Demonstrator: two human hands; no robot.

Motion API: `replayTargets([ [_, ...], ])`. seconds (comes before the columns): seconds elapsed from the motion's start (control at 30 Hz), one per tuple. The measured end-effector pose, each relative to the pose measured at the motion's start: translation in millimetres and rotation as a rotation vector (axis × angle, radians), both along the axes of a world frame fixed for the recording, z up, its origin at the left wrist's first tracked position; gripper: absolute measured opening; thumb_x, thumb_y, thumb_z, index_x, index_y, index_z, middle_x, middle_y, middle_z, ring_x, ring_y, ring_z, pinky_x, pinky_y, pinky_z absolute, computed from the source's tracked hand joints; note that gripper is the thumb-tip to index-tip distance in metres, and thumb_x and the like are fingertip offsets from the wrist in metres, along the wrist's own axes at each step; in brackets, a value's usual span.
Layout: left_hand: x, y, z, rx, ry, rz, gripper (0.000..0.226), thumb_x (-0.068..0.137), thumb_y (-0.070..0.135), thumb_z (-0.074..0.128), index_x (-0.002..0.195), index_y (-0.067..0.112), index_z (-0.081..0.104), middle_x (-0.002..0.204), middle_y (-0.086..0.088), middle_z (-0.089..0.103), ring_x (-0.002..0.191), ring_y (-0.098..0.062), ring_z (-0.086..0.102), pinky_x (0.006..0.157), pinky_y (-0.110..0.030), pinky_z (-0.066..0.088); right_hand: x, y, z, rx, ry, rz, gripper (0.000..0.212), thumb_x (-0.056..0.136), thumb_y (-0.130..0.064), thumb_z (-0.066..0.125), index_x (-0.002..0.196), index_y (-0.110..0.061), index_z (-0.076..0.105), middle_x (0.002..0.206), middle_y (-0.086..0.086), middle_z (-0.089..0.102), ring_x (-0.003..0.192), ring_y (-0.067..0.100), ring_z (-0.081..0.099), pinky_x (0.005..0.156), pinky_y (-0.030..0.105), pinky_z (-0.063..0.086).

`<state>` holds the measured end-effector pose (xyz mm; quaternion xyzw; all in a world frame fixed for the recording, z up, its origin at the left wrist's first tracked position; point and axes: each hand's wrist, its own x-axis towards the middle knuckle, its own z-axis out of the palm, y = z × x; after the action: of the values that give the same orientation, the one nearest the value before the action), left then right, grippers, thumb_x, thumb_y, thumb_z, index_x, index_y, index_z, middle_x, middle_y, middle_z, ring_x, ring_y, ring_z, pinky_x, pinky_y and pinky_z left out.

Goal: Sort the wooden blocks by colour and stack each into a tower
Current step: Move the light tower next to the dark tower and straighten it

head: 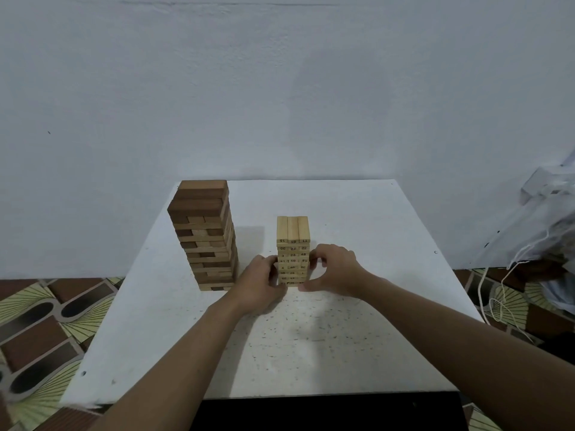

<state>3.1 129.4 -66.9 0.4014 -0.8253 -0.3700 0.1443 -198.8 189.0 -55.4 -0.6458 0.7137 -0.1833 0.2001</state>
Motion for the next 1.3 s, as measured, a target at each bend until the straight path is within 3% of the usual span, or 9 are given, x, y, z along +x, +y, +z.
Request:
replayTargets([
  [0.23, 4.8, 1.9, -1.2, 0.024, 0.029, 0.004, 0.041, 0.087, 0.010, 0.071, 0.126, 0.023, 0.066, 0.111, 0.002, 0.070, 0.095, -0.010, 0.067, 0.081, -0.027, 0.060, 6.7, -1.8, 2.4, 0.003, -0.003, 0.001, 0.042, 0.069, -0.057, 0.083, 0.102, -0.038, 0.066, 0.095, -0.019, 0.062, 0.080, -0.004, 0.046, 0.093, 0.039, 0.041],
  [0.4, 10.7, 5.5, -3.3, 0.031, 0.034, 0.011, 0.042, 0.089, 0.015, 0.068, 0.127, 0.031, 0.063, 0.117, 0.002, 0.062, 0.100, -0.008, 0.062, 0.086, -0.022, 0.056, 10.6, -1.1, 1.6, 0.002, -0.010, -0.007, 0.040, 0.068, -0.058, 0.083, 0.094, -0.041, 0.057, 0.094, -0.018, 0.061, 0.080, -0.003, 0.047, 0.091, 0.039, 0.043],
  [0.6, 14.4, 10.1, -4.8, 0.039, -0.008, 0.007, 0.041, 0.088, 0.022, 0.063, 0.127, 0.036, 0.064, 0.121, 0.002, 0.059, 0.108, -0.013, 0.059, 0.093, -0.032, 0.056, 12.1, -1.6, 3.3, 0.016, -0.007, -0.007, 0.041, 0.069, -0.057, 0.083, 0.097, -0.040, 0.060, 0.097, -0.017, 0.062, 0.081, -0.003, 0.047, 0.090, 0.038, 0.042],
  [0.87, 19.3, 17.9, 0.1, 0.048, -0.015, 0.053, 0.035, 0.096, 0.011, 0.062, 0.126, 0.028, 0.062, 0.120, -0.003, 0.049, 0.109, -0.015, 0.052, 0.083, -0.009, 0.043, 17.2, -1.9, 5.5, 0.025, -0.004, -0.011, 0.043, 0.068, -0.057, 0.083, 0.100, -0.040, 0.061, 0.099, -0.018, 0.062, 0.082, -0.002, 0.048, 0.091, 0.038, 0.041],
  [1.13, 22.5, 28.9, 12.2, 0.085, 0.010, 0.050, 0.034, 0.097, 0.010, 0.057, 0.115, 0.039, 0.057, 0.118, 0.000, 0.050, 0.104, -0.014, 0.056, 0.089, -0.018, 0.050, 19.6, -0.9, 6.5, 0.031, -0.026, -0.025, 0.047, 0.065, -0.056, 0.085, 0.104, -0.035, 0.068, 0.095, -0.020, 0.062, 0.082, -0.002, 0.050, 0.089, 0.038, 0.045],
  [1.2, 25.9, 32.6, 13.2, 0.097, 0.009, 0.044, 0.032, 0.097, 0.012, 0.055, 0.121, 0.031, 0.060, 0.117, 0.000, 0.051, 0.105, -0.015, 0.057, 0.090, -0.022, 0.052, 19.5, 1.4, 6.5, 0.034, -0.050, -0.019, 0.050, 0.066, -0.055, 0.085, 0.108, -0.035, 0.067, 0.096, -0.019, 0.061, 0.084, 0.002, 0.052, 0.088, 0.038, 0.049],
  [1.3, 33.9, 42.1, 14.3, 0.106, 0.034, 0.036, 0.043, 0.100, 0.011, 0.052, 0.138, 0.031, 0.052, 0.124, 0.007, 0.052, 0.114, -0.008, 0.055, 0.086, -0.010, 0.044, 19.6, 7.8, 5.4, 0.024, -0.074, -0.008, 0.055, 0.071, -0.048, 0.082, 0.120, -0.034, 0.062, 0.100, -0.021, 0.058, 0.089, 0.003, 0.053, 0.088, 0.033, 0.050],
])
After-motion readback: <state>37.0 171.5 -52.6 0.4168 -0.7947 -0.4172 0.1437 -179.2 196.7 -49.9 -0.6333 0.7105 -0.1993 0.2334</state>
